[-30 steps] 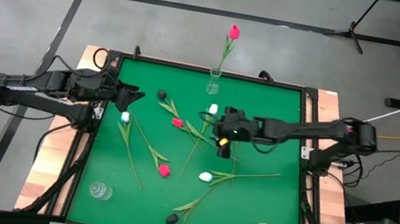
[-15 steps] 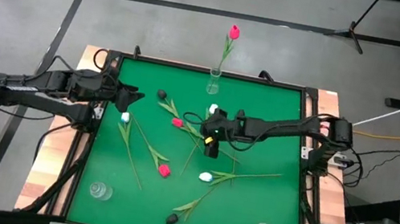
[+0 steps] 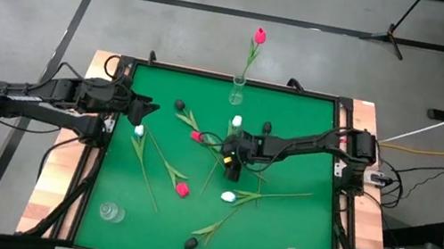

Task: Sort flowers into vase by color
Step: Put the top red tulip into the top transparent vase

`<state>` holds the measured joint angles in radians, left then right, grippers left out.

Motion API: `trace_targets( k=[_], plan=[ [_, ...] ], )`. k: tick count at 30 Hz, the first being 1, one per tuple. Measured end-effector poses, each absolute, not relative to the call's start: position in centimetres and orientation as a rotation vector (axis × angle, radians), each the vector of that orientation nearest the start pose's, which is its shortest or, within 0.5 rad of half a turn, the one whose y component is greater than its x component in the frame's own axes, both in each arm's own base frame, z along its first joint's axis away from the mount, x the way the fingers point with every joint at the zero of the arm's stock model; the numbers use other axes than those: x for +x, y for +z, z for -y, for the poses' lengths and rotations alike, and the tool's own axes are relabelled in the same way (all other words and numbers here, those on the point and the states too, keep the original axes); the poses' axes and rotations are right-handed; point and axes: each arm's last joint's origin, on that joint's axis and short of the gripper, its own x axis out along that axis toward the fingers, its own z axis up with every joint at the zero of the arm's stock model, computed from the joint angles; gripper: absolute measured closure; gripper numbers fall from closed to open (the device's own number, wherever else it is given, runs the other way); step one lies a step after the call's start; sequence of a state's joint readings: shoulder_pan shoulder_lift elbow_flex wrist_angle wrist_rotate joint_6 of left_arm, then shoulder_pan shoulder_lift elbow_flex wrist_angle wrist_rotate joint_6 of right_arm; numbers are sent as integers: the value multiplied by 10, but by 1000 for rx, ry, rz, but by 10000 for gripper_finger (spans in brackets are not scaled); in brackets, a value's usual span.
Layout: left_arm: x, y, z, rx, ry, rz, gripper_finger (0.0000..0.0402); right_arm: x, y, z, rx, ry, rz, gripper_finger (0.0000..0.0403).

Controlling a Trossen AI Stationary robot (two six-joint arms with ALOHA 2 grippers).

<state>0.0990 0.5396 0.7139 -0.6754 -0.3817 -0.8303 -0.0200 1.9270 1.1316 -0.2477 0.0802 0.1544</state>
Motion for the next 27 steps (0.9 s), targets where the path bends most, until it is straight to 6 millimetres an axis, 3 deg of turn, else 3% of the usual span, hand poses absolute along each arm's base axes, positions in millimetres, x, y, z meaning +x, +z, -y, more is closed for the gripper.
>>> trace_targets(
  k=[8, 16, 27],
  plan=[
    [106, 295, -21, -726, 647, -274, 128, 374, 134, 10, 173, -208, -1046, 388],
    [106, 295, -21, -726, 647, -273, 128, 373, 144, 10, 195, -238, -1006, 395],
    [106, 295, -21, -726, 646, -273, 128, 365, 200, 16, 148, -359, -789, 395]
  ],
)
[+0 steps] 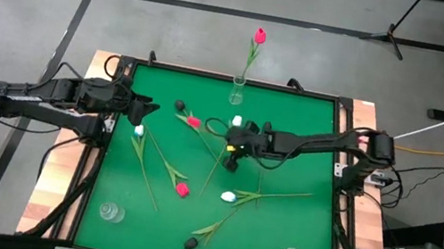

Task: Sort flowers into vase by color
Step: Put the top red tulip into the top transparent vase

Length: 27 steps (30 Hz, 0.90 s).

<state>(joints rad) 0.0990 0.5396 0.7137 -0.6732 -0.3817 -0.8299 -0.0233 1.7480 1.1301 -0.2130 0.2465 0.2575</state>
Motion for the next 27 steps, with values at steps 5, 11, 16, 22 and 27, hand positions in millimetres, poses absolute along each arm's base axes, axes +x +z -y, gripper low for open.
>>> trace_targets(
  k=[5, 11, 16, 22, 27],
  plan=[
    [106, 295, -21, -726, 646, -273, 128, 361, 249, 36, 110, -464, -504, 397],
    [106, 295, -21, -726, 646, -272, 128, 351, 309, 81, -1, -561, -108, 399],
    [106, 295, -21, -723, 650, -271, 128, 338, 333, 132, -36, -545, 161, 400],
    [106, 295, -22, -712, 665, -268, 128, 330, 337, 168, -143, -480, 343, 400],
    [105, 295, -22, -707, 678, -264, 128, 328, 334, 183, -253, -391, 594, 400]
  ],
)
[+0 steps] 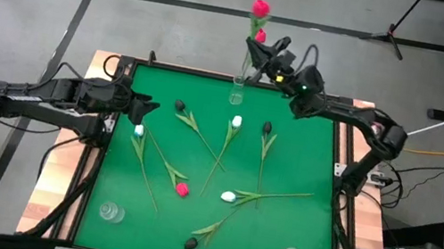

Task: Sort flowers into vase by color
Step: Put the top red tulip into the top transparent vase

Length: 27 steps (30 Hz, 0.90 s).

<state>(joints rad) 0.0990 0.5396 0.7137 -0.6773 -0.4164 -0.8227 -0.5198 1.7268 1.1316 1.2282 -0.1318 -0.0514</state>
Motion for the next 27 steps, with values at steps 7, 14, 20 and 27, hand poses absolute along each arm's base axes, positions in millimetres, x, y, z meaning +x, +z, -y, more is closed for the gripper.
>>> trace_targets(
  k=[7, 14, 20, 27],
  plan=[
    [105, 295, -22, -706, 679, -266, 128, 334, 290, 198, -184, -349, 739, 400],
    [104, 293, -22, -700, 701, -288, 128, 324, 256, 202, -130, -473, 658, 401],
    [103, 291, -23, -693, 718, -299, 128, 312, 243, 212, -104, -511, 618, 401],
    [103, 292, -23, -697, 721, -294, 128, 313, 233, 216, -94, -501, 591, 401]
  ],
)
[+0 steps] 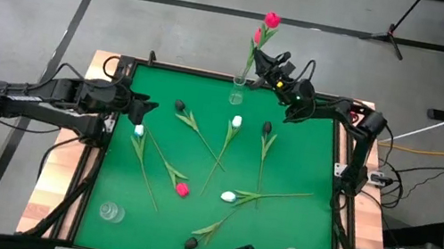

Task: Sort flowers into vase by color
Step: Put the top red tulip into the top transparent vase

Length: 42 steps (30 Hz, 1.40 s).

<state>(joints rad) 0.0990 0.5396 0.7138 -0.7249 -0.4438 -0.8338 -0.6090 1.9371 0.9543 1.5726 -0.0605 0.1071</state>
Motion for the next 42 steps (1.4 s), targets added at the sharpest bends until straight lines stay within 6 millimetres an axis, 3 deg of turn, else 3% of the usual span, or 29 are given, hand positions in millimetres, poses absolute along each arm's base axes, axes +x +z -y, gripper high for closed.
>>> trace_targets(
  k=[5, 15, 21, 35, 42],
  plan=[
    [103, 292, -23, -700, 728, -288, 128, 317, 220, 219, -39, -490, 563, 401],
    [102, 292, -23, -695, 739, -283, 128, 318, 219, 218, -75, -463, 550, 401],
    [102, 292, -24, -694, 751, -275, 128, 325, 202, 223, -35, -451, 513, 400],
    [102, 292, -24, -702, 753, -272, 128, 334, 181, 229, -22, -440, 473, 399],
    [102, 292, -24, -689, 753, -275, 128, 335, 178, 229, 19, -434, 465, 351]
  ],
)
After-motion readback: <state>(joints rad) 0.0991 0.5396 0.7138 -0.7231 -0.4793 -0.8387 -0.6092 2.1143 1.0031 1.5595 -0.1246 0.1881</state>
